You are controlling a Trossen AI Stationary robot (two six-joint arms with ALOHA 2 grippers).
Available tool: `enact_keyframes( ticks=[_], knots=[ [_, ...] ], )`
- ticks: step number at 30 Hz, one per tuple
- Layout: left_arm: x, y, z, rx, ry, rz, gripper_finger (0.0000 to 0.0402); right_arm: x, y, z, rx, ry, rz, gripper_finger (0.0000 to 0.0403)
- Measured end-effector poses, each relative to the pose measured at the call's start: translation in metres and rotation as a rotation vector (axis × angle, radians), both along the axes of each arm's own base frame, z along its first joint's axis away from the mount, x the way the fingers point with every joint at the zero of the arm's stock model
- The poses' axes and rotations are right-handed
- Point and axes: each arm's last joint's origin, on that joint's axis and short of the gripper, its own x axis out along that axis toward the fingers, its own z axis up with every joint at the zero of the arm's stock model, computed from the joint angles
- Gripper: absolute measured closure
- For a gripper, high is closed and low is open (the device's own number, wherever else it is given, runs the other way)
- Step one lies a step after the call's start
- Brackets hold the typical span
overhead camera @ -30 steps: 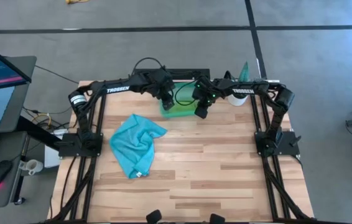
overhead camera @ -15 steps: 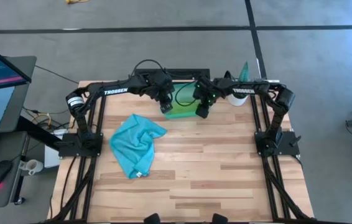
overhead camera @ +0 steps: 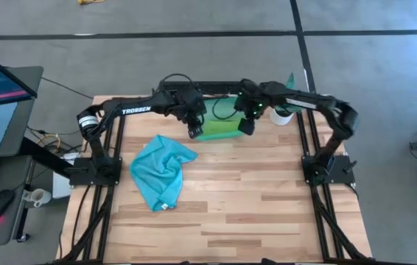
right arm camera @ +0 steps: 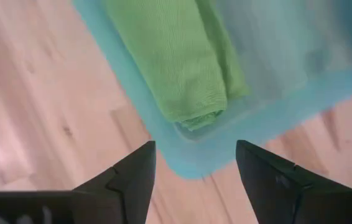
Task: Roll microfiber towels into tight, uniform cylinder then place into a basket
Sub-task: Adjust the green bin
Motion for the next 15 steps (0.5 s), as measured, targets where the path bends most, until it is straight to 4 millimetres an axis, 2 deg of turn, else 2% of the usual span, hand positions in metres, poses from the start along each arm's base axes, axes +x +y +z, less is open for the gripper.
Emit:
enact_keyframes(
  ticks=[3, 6, 10, 15],
  knots=[
    [0.003, -0.014, 0.005, 0.015, -0.026, -0.039, 0.0242, -0.015, 0.013, 0.023, -0.038, -0.076, -0.017, 0.0159],
    [0.002, -0.034, 0.004, 0.036, -0.076, -0.085, 0.0242, -0.030, 0.032, 0.032, -0.073, -0.181, -0.045, 0.0159],
    [-0.005, -0.064, -0.014, 0.034, -0.160, -0.113, 0.0242, -0.045, 0.064, 0.027, -0.090, -0.327, -0.058, 0.0159],
    [-0.004, -0.093, -0.047, 0.067, -0.286, -0.189, 0.0242, -0.046, 0.102, 0.019, -0.075, -0.552, -0.028, 0.0159]
  ],
)
